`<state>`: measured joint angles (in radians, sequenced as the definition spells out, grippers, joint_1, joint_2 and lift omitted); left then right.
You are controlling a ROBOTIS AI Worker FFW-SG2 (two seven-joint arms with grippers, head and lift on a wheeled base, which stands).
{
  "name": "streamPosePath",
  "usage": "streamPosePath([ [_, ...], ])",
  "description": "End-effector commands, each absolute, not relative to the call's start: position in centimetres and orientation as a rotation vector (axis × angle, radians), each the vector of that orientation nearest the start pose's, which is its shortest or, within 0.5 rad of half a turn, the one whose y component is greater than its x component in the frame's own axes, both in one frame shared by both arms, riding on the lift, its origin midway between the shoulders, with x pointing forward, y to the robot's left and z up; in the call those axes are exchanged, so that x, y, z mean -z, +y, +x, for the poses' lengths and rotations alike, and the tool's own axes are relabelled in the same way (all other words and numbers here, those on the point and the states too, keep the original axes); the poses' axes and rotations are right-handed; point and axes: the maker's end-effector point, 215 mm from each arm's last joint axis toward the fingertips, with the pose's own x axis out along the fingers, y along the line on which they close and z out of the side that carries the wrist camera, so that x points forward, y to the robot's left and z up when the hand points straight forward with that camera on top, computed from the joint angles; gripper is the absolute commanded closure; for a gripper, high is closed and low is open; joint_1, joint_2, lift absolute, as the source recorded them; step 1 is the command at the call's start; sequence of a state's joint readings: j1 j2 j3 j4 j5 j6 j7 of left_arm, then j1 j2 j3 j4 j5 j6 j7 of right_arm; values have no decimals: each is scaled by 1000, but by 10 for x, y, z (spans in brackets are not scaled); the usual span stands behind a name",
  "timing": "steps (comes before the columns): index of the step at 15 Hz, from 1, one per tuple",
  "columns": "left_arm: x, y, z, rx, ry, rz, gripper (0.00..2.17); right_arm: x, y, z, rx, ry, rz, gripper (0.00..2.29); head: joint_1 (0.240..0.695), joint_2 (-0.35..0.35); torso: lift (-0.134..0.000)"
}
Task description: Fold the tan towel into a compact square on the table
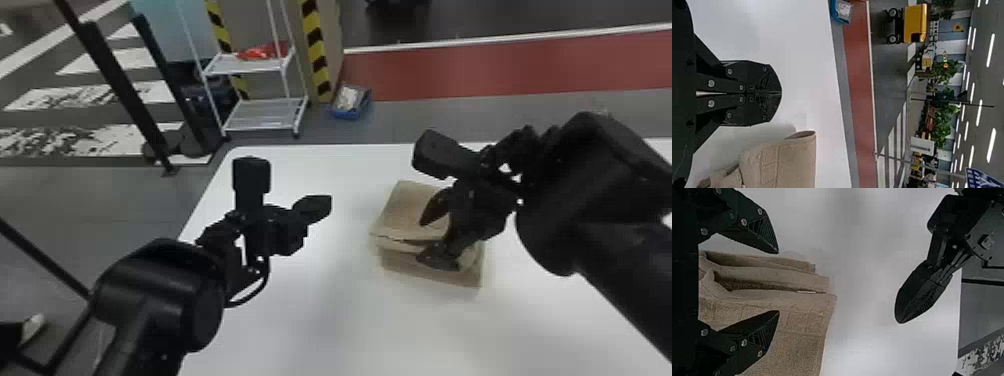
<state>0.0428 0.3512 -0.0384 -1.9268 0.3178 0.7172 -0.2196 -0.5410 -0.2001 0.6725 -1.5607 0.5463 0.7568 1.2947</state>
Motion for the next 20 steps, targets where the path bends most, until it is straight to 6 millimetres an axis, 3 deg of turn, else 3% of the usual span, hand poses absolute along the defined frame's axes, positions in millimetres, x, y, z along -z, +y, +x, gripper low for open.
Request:
streamPosePath([
  [1, 381, 223, 543, 350, 444, 26, 1949, 401, 7, 509, -1275, 744, -832, 468, 695, 233, -123],
  [6, 382, 222, 542, 353, 446, 25, 1949, 413, 1, 510, -1253, 775, -889, 481, 695, 234, -123],
  [8, 383, 221, 542, 356, 446, 24, 1949, 418, -5, 514, -1233, 792, -914, 593, 695, 231, -123],
  [12, 383, 219, 541, 360, 447, 24, 1949, 419, -6, 514, -1234, 798, -909, 1055, 695, 221, -123],
  [13, 383, 218, 541, 362, 447, 25, 1949, 420, -7, 512, -1238, 804, -902, 1278, 695, 221, -123],
  [16, 383, 216, 540, 365, 447, 24, 1949, 416, -6, 508, -1245, 791, -894, 1423, 695, 219, -123],
  [20, 393, 210, 523, 380, 502, 29, 1949, 403, -25, 514, -1213, 762, -868, 1423, 695, 209, -123],
])
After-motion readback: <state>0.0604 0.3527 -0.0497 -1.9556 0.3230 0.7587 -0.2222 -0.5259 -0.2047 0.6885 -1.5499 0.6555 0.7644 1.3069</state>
